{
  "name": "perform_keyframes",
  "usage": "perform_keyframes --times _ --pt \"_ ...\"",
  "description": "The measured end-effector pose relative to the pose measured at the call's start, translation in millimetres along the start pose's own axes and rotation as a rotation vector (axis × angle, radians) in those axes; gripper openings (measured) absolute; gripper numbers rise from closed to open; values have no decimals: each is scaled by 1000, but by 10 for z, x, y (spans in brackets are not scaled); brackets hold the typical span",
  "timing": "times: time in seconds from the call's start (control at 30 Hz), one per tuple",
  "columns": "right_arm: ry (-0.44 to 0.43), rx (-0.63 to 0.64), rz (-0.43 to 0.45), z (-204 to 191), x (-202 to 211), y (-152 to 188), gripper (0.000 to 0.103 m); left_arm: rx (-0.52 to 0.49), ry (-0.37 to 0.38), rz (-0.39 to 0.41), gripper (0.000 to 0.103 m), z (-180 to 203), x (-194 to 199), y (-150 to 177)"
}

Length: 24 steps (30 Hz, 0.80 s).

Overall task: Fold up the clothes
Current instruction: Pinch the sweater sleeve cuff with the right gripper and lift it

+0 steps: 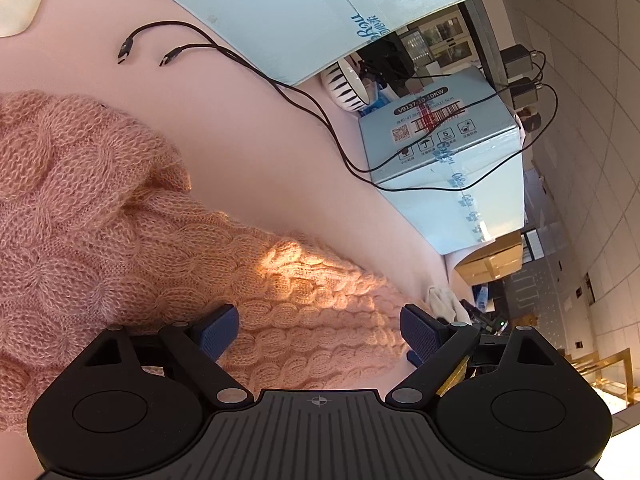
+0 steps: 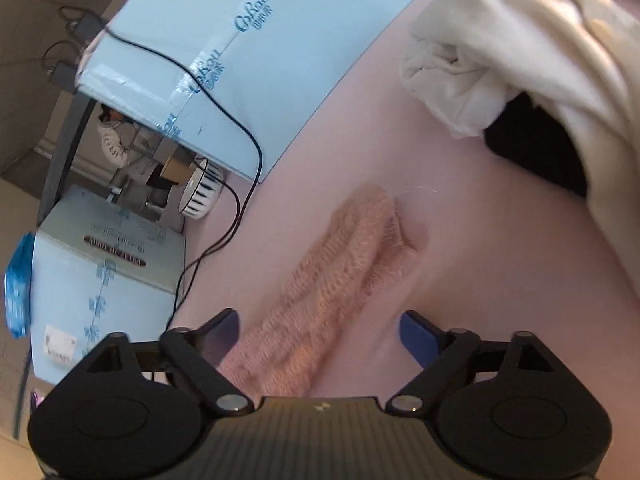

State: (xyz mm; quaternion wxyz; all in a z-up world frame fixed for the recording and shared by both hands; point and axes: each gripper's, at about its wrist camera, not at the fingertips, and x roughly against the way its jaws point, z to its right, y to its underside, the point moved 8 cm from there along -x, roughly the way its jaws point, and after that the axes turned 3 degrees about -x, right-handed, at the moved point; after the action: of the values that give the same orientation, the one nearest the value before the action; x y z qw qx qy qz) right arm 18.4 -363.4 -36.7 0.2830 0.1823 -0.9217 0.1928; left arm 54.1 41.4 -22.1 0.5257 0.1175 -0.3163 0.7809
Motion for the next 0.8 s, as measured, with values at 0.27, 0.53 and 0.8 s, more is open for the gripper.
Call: perform_keyframes --times 0.27,0.53,0.8 --pt "153 83 186 -55 -292 -107 14 10 27 -5 90 -47 13 13" --pt "-13 -26 157 239 192 -209 13 50 45 -15 90 -57 83 62" --pt "100 79 292 542 752 -407 14 -219 118 -62 90 672 90 418"
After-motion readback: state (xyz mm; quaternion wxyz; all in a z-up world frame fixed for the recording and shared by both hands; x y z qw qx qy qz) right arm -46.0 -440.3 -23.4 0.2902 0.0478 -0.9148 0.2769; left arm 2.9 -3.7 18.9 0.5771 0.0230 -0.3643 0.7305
